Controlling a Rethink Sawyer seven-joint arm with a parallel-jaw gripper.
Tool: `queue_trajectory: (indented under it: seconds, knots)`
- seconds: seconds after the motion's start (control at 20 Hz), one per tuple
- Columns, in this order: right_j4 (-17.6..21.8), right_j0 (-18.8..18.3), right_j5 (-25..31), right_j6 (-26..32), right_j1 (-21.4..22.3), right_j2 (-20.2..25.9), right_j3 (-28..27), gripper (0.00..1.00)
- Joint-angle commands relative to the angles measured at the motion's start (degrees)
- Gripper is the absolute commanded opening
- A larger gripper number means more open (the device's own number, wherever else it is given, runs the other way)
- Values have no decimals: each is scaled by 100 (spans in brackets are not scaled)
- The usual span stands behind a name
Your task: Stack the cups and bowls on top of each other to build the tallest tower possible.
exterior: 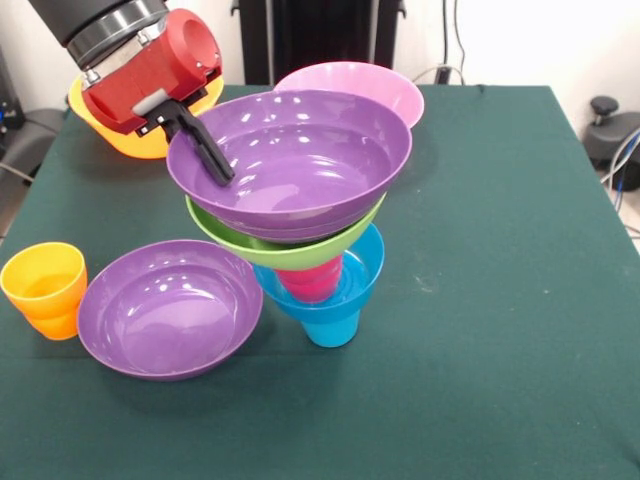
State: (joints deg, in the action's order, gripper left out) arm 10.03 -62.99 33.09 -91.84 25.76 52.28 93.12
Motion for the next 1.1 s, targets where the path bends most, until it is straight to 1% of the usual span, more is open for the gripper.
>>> queue_trajectory:
  seconds: [0.05,1.1]
  knots:
    - [246,289,-319,-497,-60,-471,532,0]
    - [220,328,-477,-546,-10,-543,680,0]
